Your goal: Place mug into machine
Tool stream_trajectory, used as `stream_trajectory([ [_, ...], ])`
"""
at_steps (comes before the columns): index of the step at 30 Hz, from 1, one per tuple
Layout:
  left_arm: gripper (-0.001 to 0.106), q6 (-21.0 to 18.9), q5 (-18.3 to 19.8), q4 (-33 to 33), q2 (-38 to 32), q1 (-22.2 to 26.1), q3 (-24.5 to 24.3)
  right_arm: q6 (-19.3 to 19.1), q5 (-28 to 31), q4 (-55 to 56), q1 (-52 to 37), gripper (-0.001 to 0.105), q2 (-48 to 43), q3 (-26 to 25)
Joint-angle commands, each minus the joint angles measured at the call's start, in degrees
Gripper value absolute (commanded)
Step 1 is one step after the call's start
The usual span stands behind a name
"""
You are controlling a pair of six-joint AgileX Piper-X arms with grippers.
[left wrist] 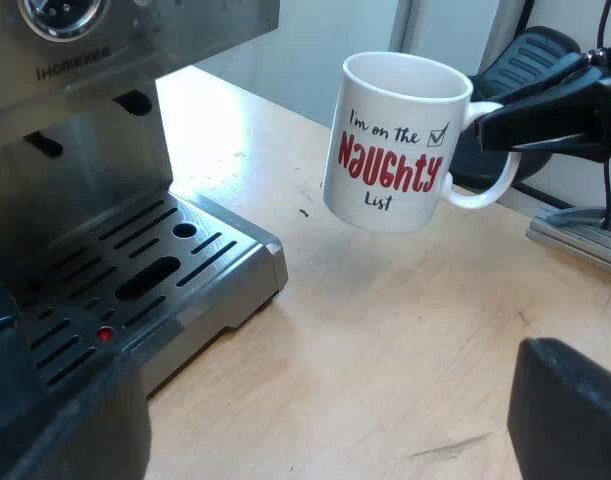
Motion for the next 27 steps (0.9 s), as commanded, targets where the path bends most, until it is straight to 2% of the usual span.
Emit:
stream_trajectory([
  [1, 0.079, 0.3, 0.1, -0.5, -0.2, -0.2, -0.4, -0.7, -1.9, -2.9, 0.8, 0.000, -0.5, -0.9],
  [7, 0.079, 0.3, 0.1, -0.5, -0.2, -0.2, -0.4, -1.0, -1.0, -4.2, 7.2, 0.000, 2.6, -0.9],
  [12, 0.079, 0.3, 0.1, -0.5, -0.2, -0.2, -0.4, -1.0, 5.4, -11.4, 14.3, 0.000, 7.8, -0.9],
  [17, 0.079, 0.3, 0.1, -0.5, -0.2, -0.2, -0.4, -1.0, 9.0, -16.6, 20.0, 0.000, 13.2, -0.9],
  [27, 0.079, 0.3, 0.1, -0.5, -0.2, -0.2, -0.4, -1.0, 20.3, -35.6, 33.6, 0.000, 30.5, -0.9],
])
